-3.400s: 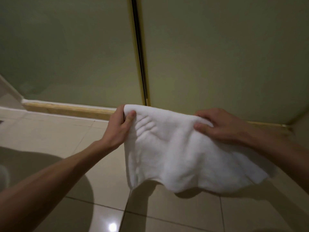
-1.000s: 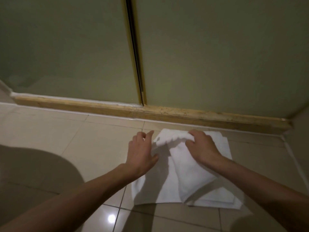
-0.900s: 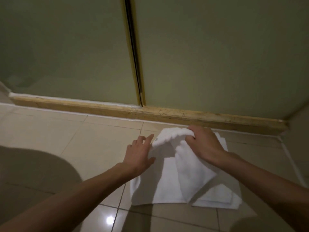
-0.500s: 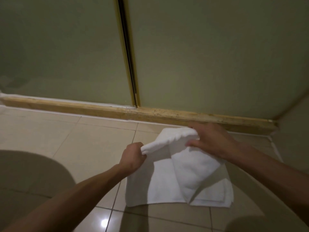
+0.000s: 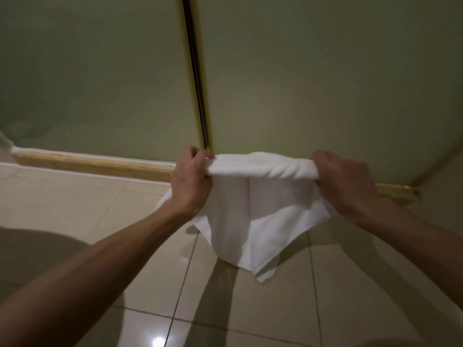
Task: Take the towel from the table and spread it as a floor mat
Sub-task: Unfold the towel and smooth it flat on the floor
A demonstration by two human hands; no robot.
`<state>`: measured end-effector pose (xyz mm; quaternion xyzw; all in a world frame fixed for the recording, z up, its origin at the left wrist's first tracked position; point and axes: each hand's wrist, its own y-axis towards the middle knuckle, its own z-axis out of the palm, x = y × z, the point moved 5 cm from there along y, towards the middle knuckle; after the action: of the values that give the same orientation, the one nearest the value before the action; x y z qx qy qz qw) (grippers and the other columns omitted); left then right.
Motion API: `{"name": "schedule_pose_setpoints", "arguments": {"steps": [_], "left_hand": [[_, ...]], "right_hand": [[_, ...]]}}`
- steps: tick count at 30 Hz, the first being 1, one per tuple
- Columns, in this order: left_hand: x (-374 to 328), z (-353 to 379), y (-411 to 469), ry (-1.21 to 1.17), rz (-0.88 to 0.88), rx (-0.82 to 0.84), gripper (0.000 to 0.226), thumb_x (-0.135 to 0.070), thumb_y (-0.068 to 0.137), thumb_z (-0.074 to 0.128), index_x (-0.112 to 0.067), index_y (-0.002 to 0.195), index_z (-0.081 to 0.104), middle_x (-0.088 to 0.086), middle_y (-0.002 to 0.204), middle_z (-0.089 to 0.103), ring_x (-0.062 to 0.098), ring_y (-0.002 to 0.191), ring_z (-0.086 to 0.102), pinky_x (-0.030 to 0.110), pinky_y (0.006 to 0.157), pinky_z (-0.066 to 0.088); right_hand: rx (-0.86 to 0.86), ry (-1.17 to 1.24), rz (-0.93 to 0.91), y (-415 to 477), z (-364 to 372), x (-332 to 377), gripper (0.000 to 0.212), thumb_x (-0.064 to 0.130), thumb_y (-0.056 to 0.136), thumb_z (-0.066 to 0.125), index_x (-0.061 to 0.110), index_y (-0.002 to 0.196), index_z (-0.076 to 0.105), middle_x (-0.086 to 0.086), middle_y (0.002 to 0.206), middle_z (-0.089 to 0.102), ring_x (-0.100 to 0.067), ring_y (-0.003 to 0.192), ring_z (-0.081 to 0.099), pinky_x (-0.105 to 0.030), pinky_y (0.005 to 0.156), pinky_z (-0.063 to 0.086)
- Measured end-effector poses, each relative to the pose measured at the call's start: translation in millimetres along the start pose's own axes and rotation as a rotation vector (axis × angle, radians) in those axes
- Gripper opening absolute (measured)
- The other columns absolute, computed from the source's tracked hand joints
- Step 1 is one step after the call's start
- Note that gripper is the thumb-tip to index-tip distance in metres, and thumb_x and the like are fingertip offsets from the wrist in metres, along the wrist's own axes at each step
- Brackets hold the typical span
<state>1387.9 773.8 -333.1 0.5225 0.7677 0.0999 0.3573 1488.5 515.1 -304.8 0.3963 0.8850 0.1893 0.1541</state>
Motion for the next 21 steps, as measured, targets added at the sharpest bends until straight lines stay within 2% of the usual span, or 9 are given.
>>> {"name": "schedule_pose_setpoints", "arguments": {"steps": [3,6,9,12,14,17,18,21], "left_hand": [[-14,-12,-8,0.033,0.231,-0.029,0.028,0.007,0.070,0.065,-0.006,0.094,0.069,0.017,0.086,0.054,0.032,0.075,0.052,0.032,0.056,0.034],[-14,0,-39,0.099,0.393,0.079,0.026,0.010,0.064,0.071,-0.007,0.084,0.071,0.013,0.077,0.056,0.029,0.067,0.052,0.030,0.054,0.031],[-7,19,-71,0.134,0.479,0.247,0.028,0.002,0.058,0.079,-0.010,0.083,0.071,0.010,0.076,0.057,0.028,0.066,0.053,0.031,0.054,0.039],[0,33,-96,0.156,0.522,0.418,0.040,-0.011,0.052,0.087,-0.013,0.088,0.069,0.009,0.085,0.060,0.027,0.075,0.056,0.032,0.064,0.045],[3,39,-112,0.164,0.576,0.516,0.046,-0.019,0.050,0.087,-0.015,0.092,0.068,0.012,0.097,0.062,0.031,0.086,0.060,0.038,0.074,0.049],[10,47,-130,0.209,0.644,0.654,0.045,-0.036,0.063,0.075,-0.020,0.103,0.063,0.016,0.117,0.057,0.034,0.105,0.055,0.048,0.092,0.045],[12,49,-134,0.198,0.659,0.688,0.043,-0.041,0.070,0.068,-0.021,0.108,0.060,0.016,0.122,0.054,0.034,0.110,0.052,0.050,0.097,0.041],[19,54,-138,0.131,0.621,0.748,0.053,-0.049,0.081,0.054,-0.018,0.124,0.050,0.014,0.131,0.046,0.029,0.120,0.042,0.047,0.107,0.028]], "right_hand": [[-0.071,-0.047,0.008,-1,-10,-1,0.024,-0.008,0.063,0.068,0.003,0.077,0.053,-0.021,0.068,0.055,-0.038,0.048,0.054,-0.030,0.046,0.028],[0.002,-0.085,-0.016,-17,2,4,0.030,-0.009,0.053,0.072,0.002,0.074,0.054,-0.020,0.065,0.053,-0.036,0.050,0.052,-0.033,0.047,0.031],[0.078,-0.087,-0.067,-40,23,10,0.030,-0.007,0.052,0.075,0.004,0.073,0.056,-0.019,0.065,0.054,-0.035,0.052,0.053,-0.034,0.047,0.036],[0.115,-0.083,-0.158,-64,41,14,0.030,-0.005,0.052,0.075,0.005,0.075,0.058,-0.018,0.068,0.056,-0.034,0.055,0.055,-0.036,0.049,0.041],[0.096,-0.054,-0.234,-81,48,16,0.020,0.001,0.058,0.066,0.006,0.076,0.059,-0.018,0.071,0.059,-0.033,0.057,0.055,-0.035,0.051,0.043],[0.145,-0.029,-0.331,-105,58,22,0.013,0.013,0.066,0.055,0.009,0.077,0.061,-0.017,0.079,0.063,-0.031,0.061,0.057,-0.034,0.054,0.047],[0.187,-0.025,-0.346,-110,62,24,0.012,0.013,0.065,0.062,0.010,0.077,0.062,-0.017,0.082,0.064,-0.030,0.062,0.058,-0.034,0.055,0.048],[0.380,-0.021,-0.348,-124,77,27,0.039,0.019,0.046,0.085,0.009,0.079,0.065,-0.020,0.095,0.067,-0.032,0.071,0.064,-0.035,0.059,0.051]]}}
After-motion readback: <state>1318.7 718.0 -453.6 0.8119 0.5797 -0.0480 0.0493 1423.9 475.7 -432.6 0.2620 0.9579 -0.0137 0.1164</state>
